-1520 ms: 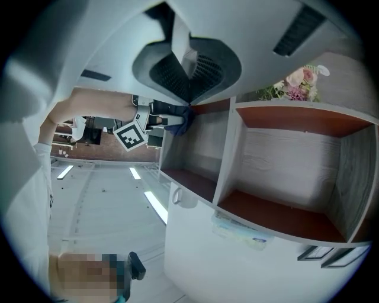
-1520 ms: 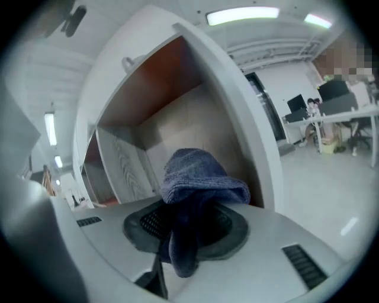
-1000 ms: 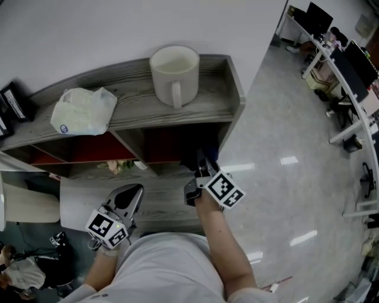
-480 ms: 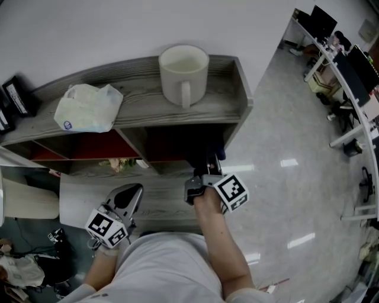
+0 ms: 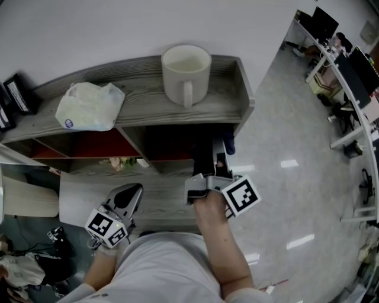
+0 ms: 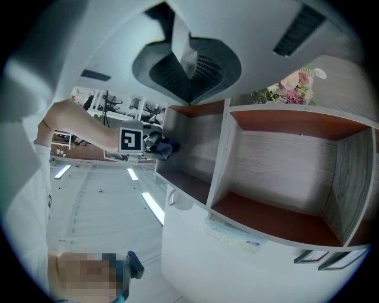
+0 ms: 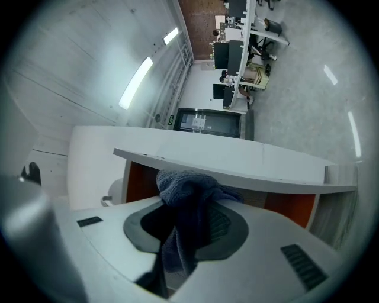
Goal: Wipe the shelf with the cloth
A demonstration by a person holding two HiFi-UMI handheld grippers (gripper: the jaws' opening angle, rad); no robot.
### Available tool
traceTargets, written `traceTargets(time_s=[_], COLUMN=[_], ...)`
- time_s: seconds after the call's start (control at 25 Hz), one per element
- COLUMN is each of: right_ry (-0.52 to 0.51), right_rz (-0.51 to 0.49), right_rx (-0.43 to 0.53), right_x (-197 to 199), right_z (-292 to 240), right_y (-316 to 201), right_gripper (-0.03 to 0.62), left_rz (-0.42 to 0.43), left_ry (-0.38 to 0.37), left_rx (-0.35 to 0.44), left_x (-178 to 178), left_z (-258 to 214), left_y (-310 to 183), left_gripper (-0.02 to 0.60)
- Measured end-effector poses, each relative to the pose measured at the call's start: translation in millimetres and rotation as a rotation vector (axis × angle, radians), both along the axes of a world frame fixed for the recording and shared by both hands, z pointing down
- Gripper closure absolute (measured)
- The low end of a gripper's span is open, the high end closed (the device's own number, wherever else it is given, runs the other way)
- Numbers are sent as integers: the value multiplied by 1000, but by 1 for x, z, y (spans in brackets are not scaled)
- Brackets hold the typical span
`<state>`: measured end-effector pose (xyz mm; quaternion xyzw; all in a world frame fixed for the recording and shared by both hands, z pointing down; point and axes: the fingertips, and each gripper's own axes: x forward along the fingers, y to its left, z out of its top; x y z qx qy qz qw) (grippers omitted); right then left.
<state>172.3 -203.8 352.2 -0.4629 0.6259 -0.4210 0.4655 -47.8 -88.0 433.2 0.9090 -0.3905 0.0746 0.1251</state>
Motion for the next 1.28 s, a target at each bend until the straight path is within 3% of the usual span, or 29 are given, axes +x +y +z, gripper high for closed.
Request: traceTargets(time_s=[0.28, 0.72, 1.04, 1.28], right_ry=[4, 86, 133, 82], right_rz=[31, 134, 175, 173], right_rx=[107, 167, 159, 85], right_x=[0, 3, 6, 5], right_z=[-48, -48, -27, 5], right_y=[-7, -38, -65, -88], right_gripper=[494, 494, 494, 494], left_rz=[-9, -14, -29, -36], left_ry=[1, -9, -15, -17], left_rx=[-3, -8, -7, -9], left_x=[0, -2, -11, -14], left_z=[1, 1, 1, 1], left_y=[-1, -4, -5, -5], left_gripper=[568, 568, 568, 568])
